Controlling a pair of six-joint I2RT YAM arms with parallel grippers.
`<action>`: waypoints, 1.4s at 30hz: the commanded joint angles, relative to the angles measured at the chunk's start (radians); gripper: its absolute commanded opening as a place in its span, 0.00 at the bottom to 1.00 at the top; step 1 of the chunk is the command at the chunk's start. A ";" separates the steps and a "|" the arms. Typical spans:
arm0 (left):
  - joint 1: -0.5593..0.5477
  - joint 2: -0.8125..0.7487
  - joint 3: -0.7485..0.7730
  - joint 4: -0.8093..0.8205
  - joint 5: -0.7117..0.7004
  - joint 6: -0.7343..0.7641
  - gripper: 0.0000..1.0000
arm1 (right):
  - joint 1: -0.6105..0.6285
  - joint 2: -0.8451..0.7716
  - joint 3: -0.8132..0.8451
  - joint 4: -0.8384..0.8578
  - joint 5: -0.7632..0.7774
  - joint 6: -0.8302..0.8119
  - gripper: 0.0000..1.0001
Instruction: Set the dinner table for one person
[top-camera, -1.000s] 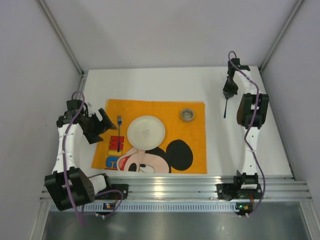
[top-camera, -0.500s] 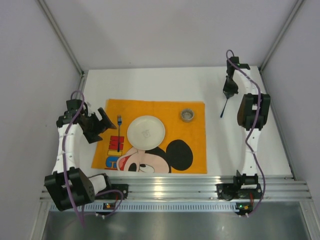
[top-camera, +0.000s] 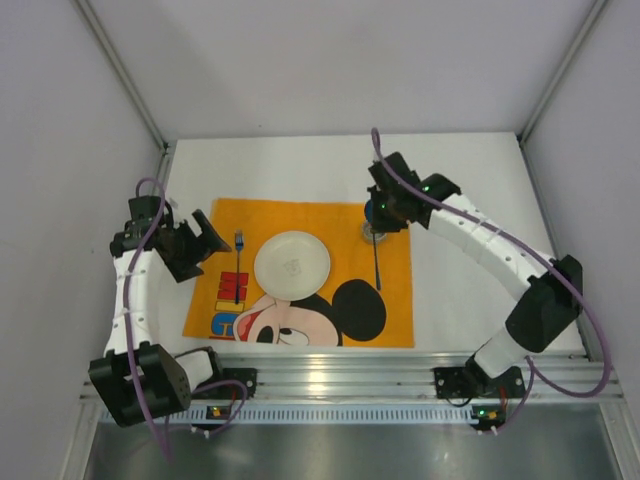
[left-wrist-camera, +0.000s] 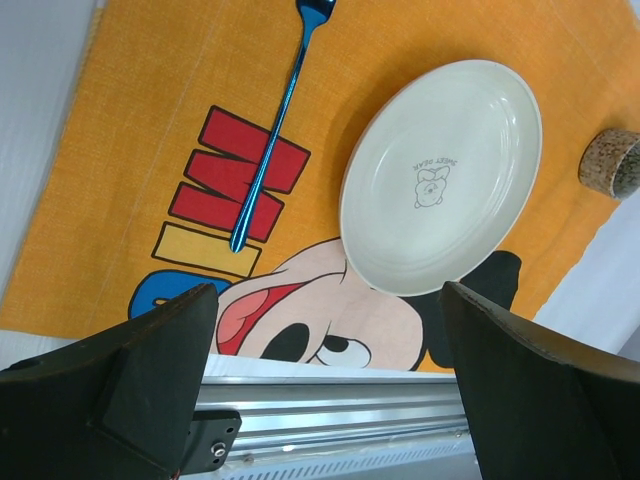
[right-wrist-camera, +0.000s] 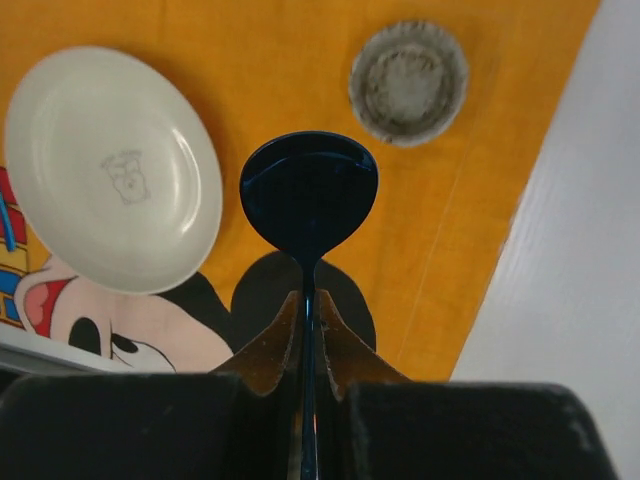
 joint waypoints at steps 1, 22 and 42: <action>-0.001 -0.037 -0.001 0.027 0.020 -0.019 0.98 | 0.028 0.039 -0.171 0.113 -0.044 0.127 0.00; -0.066 -0.082 -0.022 -0.004 -0.029 -0.016 0.98 | 0.117 0.344 -0.139 0.281 -0.144 0.310 0.02; -0.074 0.080 0.205 0.102 -0.205 0.090 0.98 | 0.221 -0.381 -0.240 0.280 0.124 -0.021 1.00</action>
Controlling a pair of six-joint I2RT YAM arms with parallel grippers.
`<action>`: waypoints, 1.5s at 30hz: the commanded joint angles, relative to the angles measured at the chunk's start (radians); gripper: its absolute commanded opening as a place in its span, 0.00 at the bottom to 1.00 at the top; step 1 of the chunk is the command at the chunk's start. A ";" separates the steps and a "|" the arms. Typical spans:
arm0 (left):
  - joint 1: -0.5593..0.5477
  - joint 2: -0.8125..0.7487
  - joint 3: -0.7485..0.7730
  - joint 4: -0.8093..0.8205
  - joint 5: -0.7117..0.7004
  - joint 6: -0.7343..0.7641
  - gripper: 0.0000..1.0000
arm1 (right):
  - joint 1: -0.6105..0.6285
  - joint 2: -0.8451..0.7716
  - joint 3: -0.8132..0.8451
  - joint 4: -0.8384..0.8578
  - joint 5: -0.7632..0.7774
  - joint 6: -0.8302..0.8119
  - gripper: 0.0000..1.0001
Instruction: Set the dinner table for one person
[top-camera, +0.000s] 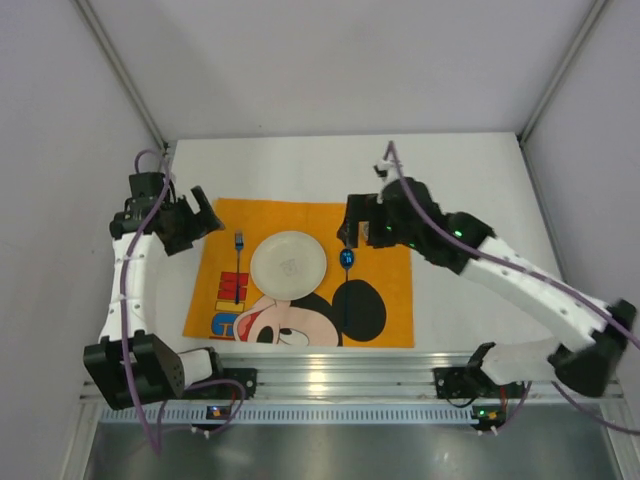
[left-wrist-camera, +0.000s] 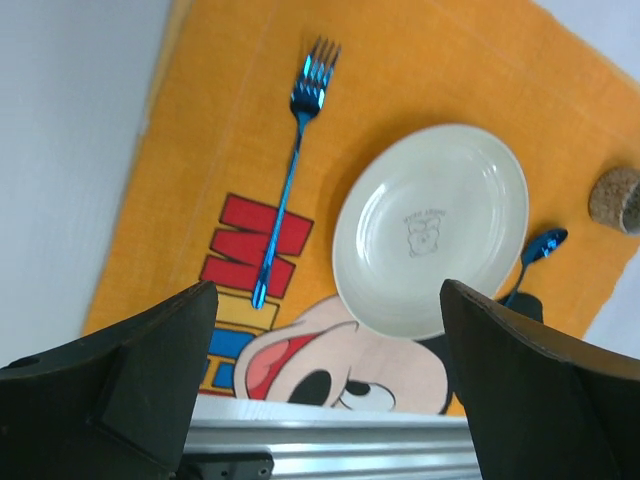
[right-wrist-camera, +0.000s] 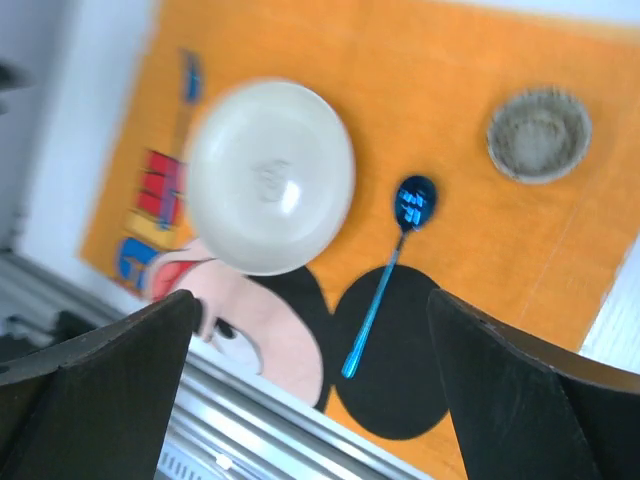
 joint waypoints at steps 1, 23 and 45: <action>-0.011 -0.027 0.028 0.162 -0.162 0.048 0.98 | 0.042 -0.358 -0.136 0.092 0.120 -0.099 1.00; -0.048 0.082 -0.815 1.588 -0.158 0.155 0.99 | 0.042 -0.867 -0.518 0.005 0.429 -0.022 1.00; -0.192 0.357 -0.894 2.100 -0.239 0.326 0.99 | 0.040 -0.778 -0.475 0.040 0.432 -0.004 1.00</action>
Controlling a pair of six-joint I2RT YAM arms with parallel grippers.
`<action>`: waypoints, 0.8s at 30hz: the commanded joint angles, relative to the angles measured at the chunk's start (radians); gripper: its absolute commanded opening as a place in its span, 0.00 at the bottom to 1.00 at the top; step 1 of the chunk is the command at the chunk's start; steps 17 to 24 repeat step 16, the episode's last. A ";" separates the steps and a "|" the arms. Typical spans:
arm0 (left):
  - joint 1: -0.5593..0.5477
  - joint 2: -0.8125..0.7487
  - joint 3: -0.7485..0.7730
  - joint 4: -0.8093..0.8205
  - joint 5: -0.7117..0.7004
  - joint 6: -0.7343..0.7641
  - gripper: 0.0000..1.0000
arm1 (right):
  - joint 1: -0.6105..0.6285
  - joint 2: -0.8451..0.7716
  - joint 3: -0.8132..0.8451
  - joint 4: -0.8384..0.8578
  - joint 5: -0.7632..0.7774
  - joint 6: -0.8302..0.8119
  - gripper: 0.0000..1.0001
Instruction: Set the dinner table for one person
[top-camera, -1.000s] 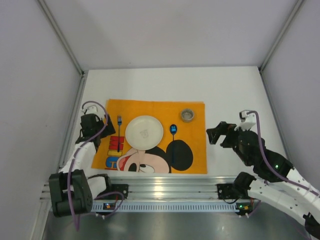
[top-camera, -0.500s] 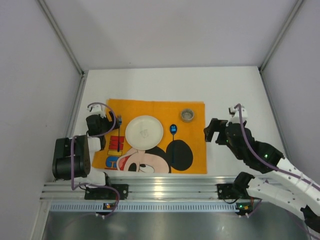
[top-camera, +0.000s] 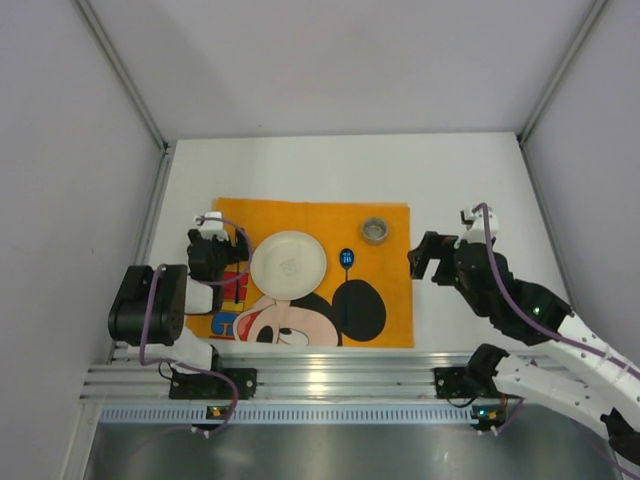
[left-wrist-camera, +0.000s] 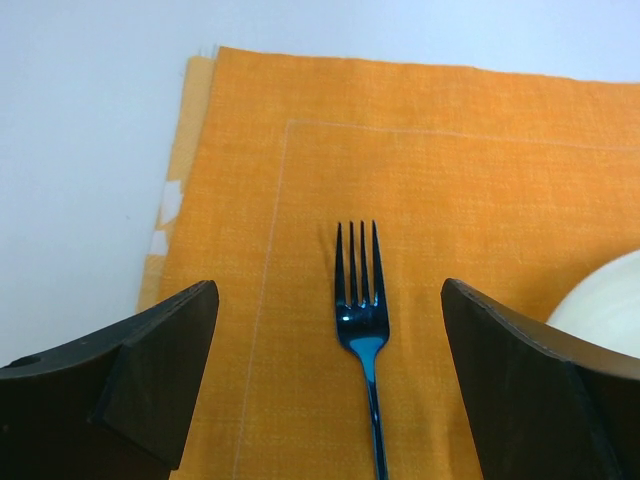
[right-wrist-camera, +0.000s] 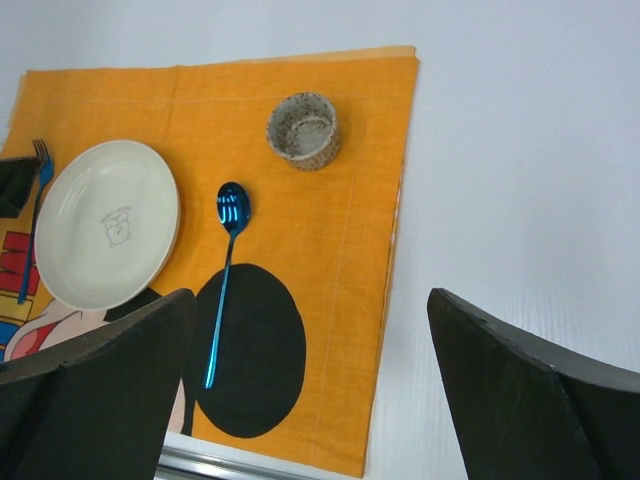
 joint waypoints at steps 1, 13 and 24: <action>-0.007 0.011 0.020 0.116 -0.090 0.018 0.99 | -0.001 -0.028 0.013 0.045 0.032 0.008 1.00; -0.007 -0.004 0.043 0.067 -0.094 0.011 0.99 | 0.000 -0.126 0.050 0.056 0.089 -0.040 1.00; -0.006 -0.004 0.043 0.067 -0.094 0.011 0.98 | -0.001 -0.115 0.054 0.048 0.089 -0.063 1.00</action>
